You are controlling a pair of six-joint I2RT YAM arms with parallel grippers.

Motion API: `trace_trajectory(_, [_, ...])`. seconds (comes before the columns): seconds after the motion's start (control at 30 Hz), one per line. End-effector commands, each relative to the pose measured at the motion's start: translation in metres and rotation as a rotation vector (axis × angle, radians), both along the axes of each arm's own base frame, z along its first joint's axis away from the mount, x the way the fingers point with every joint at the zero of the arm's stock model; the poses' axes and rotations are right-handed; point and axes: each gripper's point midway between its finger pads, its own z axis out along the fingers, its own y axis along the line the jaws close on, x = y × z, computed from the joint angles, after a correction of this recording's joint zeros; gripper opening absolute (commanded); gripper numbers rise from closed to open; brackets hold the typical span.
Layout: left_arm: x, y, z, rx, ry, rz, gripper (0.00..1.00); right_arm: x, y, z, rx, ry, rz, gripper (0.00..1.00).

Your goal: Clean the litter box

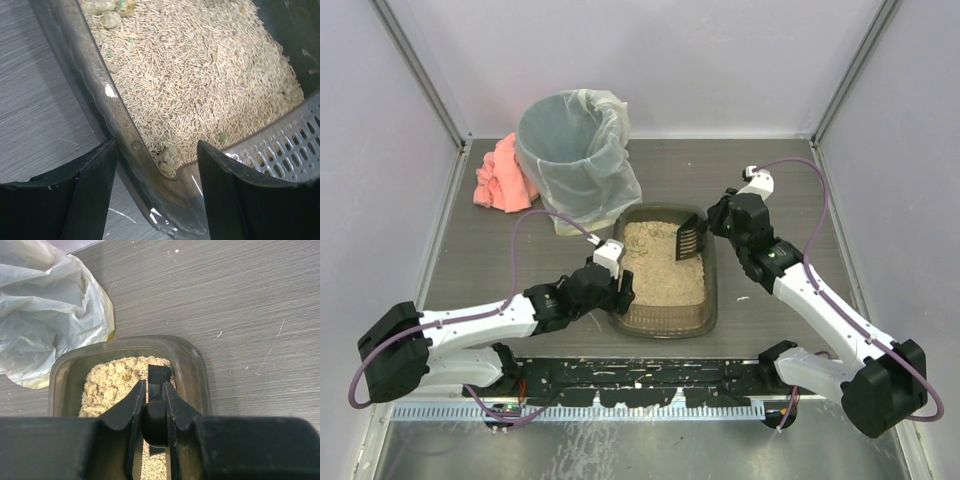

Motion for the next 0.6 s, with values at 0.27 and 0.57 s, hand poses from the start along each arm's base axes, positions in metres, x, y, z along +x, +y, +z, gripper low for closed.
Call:
trace_trajectory(0.27, [-0.017,-0.04,0.023,-0.114,-0.014,-0.069,0.64,0.026,0.005,0.023,-0.04,-0.065,-0.014,0.01])
trace_trajectory(0.57, [-0.006,-0.018,0.021,-0.042,-0.049,0.023,0.68,0.046,0.021,-0.004,-0.069,-0.01,0.023,0.01])
